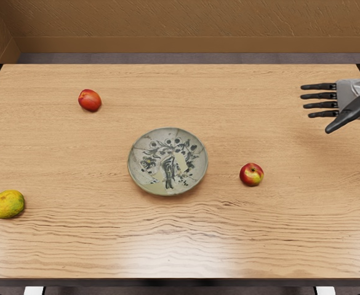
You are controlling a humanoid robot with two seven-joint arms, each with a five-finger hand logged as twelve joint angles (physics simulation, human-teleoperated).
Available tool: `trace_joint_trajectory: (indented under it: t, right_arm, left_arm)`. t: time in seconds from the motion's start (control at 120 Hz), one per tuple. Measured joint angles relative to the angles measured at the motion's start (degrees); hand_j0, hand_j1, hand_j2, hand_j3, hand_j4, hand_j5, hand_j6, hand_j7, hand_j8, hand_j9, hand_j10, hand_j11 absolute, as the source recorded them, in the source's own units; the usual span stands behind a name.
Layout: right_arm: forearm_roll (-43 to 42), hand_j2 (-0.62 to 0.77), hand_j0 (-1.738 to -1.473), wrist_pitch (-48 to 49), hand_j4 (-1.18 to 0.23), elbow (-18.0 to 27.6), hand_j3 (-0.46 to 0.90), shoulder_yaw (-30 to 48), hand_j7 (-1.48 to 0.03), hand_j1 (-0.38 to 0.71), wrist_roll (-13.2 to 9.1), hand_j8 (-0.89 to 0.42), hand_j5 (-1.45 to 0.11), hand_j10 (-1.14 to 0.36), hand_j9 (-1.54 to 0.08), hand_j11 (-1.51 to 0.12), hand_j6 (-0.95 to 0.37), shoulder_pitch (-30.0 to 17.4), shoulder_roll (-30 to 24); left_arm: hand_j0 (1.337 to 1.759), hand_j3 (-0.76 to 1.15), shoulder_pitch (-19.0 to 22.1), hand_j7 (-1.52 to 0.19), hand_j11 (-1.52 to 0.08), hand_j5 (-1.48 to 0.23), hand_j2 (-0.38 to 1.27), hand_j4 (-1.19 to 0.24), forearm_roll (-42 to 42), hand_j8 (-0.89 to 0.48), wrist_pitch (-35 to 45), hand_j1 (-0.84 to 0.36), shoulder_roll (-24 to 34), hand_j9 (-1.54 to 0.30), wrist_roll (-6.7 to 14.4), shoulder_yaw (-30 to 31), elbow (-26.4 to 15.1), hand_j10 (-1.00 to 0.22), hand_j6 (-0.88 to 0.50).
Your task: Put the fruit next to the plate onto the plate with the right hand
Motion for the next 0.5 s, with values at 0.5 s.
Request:
trace_joint_trajectory:
  t: [0.5]
  right_arm:
    - [-8.2,0.00,-1.658,0.0,0.00,6.7,0.00,-1.2,0.00,-0.35,-0.9,0.00,0.00,0.00,0.00,0.00,0.00,3.8,-3.3]
  left_arm:
    - [1.658,0.00,0.0,0.00,0.00,0.00,0.00,0.00,0.0,0.00,0.0,0.35,0.0,0.00,0.0,-0.1,0.0,0.00,0.00]
